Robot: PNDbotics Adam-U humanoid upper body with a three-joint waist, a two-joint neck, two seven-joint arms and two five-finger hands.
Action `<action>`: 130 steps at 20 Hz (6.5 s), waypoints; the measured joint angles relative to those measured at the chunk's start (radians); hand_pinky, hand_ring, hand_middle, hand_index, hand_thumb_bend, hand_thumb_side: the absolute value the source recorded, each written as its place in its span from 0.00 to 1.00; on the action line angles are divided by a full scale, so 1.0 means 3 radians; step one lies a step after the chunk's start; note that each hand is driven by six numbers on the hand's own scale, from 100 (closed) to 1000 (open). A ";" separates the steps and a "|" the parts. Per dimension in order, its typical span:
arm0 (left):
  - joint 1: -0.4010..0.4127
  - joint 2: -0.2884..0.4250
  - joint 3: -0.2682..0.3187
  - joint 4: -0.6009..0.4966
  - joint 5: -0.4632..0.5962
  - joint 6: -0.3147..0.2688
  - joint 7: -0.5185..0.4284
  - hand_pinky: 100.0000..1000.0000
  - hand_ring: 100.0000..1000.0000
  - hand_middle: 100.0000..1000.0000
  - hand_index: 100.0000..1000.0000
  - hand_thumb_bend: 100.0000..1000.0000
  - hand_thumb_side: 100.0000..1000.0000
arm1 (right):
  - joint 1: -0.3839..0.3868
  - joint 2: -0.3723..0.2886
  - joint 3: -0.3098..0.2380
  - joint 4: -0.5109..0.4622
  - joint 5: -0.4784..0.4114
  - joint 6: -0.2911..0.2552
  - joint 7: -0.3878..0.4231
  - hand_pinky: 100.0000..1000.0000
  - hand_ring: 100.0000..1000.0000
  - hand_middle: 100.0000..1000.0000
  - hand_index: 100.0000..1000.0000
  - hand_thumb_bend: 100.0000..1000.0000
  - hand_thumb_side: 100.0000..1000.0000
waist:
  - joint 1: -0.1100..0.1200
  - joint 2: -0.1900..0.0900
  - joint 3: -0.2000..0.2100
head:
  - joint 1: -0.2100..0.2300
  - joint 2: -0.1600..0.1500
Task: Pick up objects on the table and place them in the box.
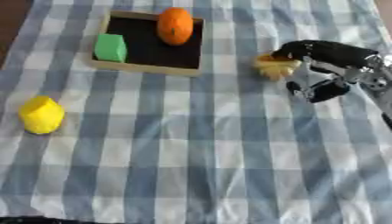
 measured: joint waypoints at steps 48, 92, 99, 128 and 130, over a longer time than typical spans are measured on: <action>-0.0084 -0.0052 -0.0049 0.0000 0.0060 0.0029 -0.0030 0.71 0.84 0.66 0.79 0.00 0.55 | -0.1506 0.0807 0.0409 0.0104 -0.1037 0.0094 0.0555 0.90 1.00 0.10 0.64 0.00 0.11 | 0.0009 -0.0004 0.0141 | -0.0121 0.0005; -0.0127 -0.0079 -0.0083 0.0000 0.0089 0.0033 -0.0060 0.71 0.84 0.65 0.79 0.00 0.55 | -0.1661 0.1235 0.0337 0.0854 -0.0143 -0.0305 0.0580 1.00 1.00 0.81 1.00 0.00 0.14 | 0.0009 -0.0004 0.0176 | -0.0191 0.0005; -0.0127 -0.0079 -0.0083 0.0000 0.0090 0.0033 -0.0060 0.71 0.83 0.65 0.79 0.00 0.55 | -0.1642 0.1207 0.0318 0.0723 -0.0301 -0.0259 0.0673 1.00 1.00 0.77 1.00 0.00 0.14 | 0.0009 -0.0004 0.0159 | -0.0177 0.0005; -0.0432 0.0874 -0.0138 0.0343 -0.0493 -0.0324 -0.0087 0.79 0.90 0.74 0.87 0.00 0.19 | -0.0296 0.0164 -0.0748 -0.1379 -0.1635 0.0291 -0.0122 0.96 1.00 0.48 0.92 0.00 0.16 | 0.0116 -0.0029 -0.0157 | 0.0188 0.0006; -0.0533 0.1029 -0.0255 0.0494 -0.0588 -0.0324 -0.0178 0.81 0.91 0.75 0.89 0.00 0.19 | -0.0142 0.0112 -0.0858 -0.1541 -0.1737 0.0382 -0.0220 0.97 1.00 0.47 0.92 0.00 0.23 | 0.0126 -0.0029 -0.0180 | 0.0195 0.0006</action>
